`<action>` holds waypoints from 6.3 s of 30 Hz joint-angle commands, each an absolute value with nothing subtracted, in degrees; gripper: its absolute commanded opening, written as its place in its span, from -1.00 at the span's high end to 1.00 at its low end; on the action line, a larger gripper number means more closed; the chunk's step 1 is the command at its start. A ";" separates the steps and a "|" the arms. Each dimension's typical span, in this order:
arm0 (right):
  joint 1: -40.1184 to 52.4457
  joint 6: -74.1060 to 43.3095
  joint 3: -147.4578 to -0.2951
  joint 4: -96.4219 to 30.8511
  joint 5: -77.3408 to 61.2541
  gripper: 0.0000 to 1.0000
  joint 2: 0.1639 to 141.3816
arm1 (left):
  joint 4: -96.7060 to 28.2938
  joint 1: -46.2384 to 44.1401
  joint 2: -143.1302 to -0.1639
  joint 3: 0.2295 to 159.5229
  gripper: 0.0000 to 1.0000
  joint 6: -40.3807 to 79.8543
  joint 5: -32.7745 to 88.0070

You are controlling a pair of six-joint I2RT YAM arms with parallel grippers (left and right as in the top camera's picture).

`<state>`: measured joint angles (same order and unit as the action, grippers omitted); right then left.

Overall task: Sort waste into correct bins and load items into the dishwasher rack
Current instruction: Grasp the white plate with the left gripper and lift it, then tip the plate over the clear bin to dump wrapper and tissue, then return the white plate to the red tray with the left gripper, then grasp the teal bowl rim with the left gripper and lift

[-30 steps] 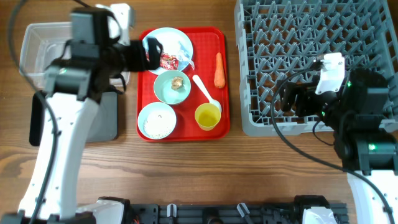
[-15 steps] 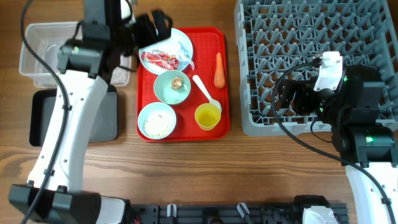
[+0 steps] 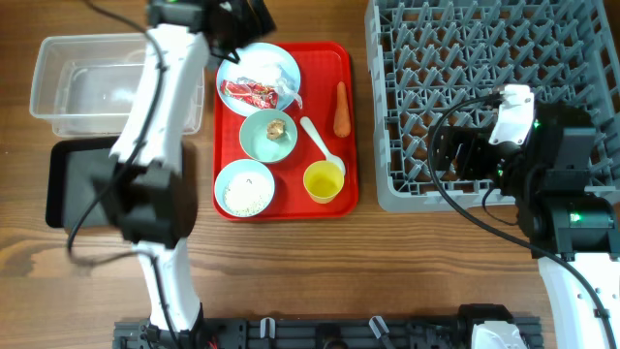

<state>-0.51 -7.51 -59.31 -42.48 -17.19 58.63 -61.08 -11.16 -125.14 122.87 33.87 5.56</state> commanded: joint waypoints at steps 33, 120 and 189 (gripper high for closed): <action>-0.30 -9.43 -60.64 -43.77 -18.13 -1.00 58.94 | -56.60 -12.64 -144.73 123.70 0.51 41.19 4.43; -0.30 -12.14 -60.64 -39.94 -18.11 -1.00 58.94 | -65.19 -29.30 -117.89 103.15 -0.99 10.70 -2.70; -0.30 -12.23 -60.64 -41.08 -18.13 -1.00 58.94 | -67.26 -17.54 -96.49 99.13 0.92 24.21 9.65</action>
